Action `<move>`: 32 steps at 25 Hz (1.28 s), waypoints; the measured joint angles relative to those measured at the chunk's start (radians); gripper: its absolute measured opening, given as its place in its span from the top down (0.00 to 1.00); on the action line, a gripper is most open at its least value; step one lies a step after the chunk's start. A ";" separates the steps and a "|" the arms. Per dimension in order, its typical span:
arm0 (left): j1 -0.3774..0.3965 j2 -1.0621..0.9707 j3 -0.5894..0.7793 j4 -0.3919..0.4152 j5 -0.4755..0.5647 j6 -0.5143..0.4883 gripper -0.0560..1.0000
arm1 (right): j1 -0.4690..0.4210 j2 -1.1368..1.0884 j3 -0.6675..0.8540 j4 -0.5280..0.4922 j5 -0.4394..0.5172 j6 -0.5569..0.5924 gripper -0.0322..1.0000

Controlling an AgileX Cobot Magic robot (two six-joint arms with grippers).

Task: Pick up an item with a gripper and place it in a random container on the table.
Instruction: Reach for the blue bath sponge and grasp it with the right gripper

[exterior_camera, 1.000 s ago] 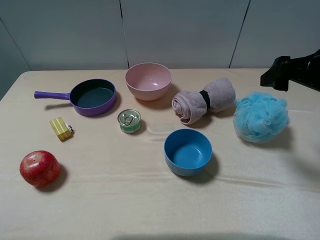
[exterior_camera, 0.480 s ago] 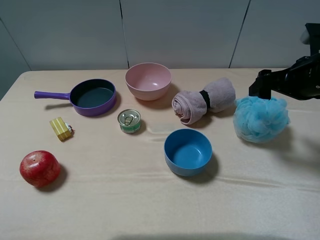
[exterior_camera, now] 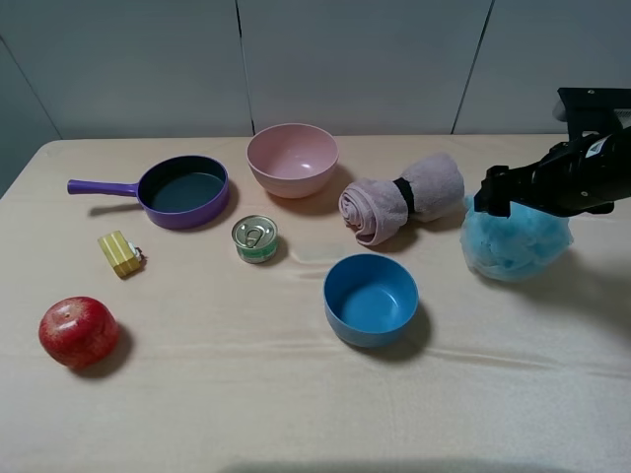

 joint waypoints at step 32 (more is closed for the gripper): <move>0.000 0.000 0.000 0.000 0.000 0.000 0.01 | 0.000 0.207 -0.003 -0.018 -0.162 -0.007 0.32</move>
